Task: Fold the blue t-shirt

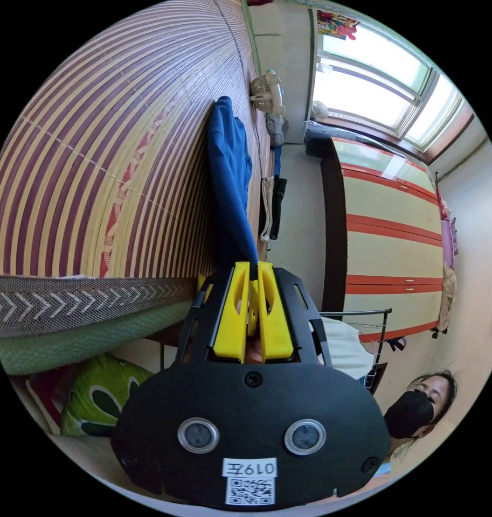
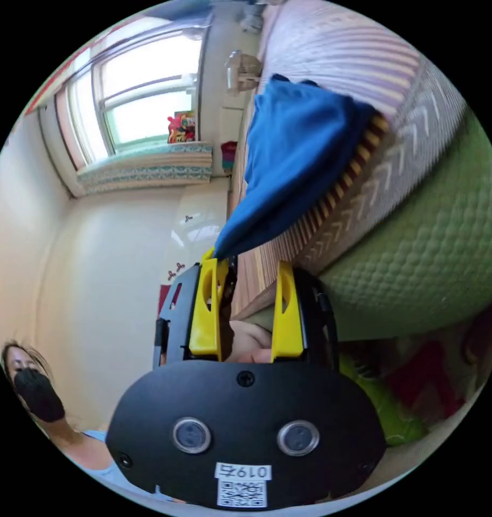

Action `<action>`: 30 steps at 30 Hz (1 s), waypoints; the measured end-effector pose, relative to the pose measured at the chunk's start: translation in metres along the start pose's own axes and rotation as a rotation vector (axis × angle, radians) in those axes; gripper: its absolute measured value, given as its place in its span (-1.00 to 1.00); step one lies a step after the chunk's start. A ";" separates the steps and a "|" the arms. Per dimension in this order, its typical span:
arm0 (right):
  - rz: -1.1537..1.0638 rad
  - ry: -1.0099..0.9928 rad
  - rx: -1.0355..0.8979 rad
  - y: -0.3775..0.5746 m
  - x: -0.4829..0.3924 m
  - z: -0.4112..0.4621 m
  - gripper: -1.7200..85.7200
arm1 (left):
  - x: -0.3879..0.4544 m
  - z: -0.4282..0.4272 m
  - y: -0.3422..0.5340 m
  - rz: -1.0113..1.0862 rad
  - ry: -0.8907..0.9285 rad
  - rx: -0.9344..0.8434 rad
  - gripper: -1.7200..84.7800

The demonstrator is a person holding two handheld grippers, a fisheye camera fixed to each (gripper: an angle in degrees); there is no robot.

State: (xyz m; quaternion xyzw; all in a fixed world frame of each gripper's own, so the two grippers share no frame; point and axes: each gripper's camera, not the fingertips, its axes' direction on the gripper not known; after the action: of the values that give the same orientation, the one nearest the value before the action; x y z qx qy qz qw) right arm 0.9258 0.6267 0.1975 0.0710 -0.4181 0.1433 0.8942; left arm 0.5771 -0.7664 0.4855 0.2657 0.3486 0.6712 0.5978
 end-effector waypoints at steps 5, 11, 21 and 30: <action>0.123 -0.179 0.125 -0.010 0.021 -0.015 -0.57 | 0.003 -0.023 0.004 -0.008 -0.041 0.003 -0.92; 0.152 -0.134 0.175 -0.032 0.025 -0.024 -0.90 | 0.008 -0.038 0.013 -0.002 -0.053 -0.027 -0.89; 0.110 -0.132 0.078 -0.076 0.004 -0.052 -0.96 | -0.004 -0.061 -0.012 -0.112 0.170 0.059 -0.57; 0.073 -0.127 -0.029 -0.081 -0.014 -0.066 -0.96 | 0.018 -0.064 -0.060 -0.196 0.173 0.189 -0.56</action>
State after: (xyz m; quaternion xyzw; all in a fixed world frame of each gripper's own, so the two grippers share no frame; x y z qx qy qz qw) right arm 0.9908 0.5631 0.1445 0.0514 -0.4785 0.1649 0.8609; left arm 0.5624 -0.7552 0.3979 0.2267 0.4846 0.5944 0.6004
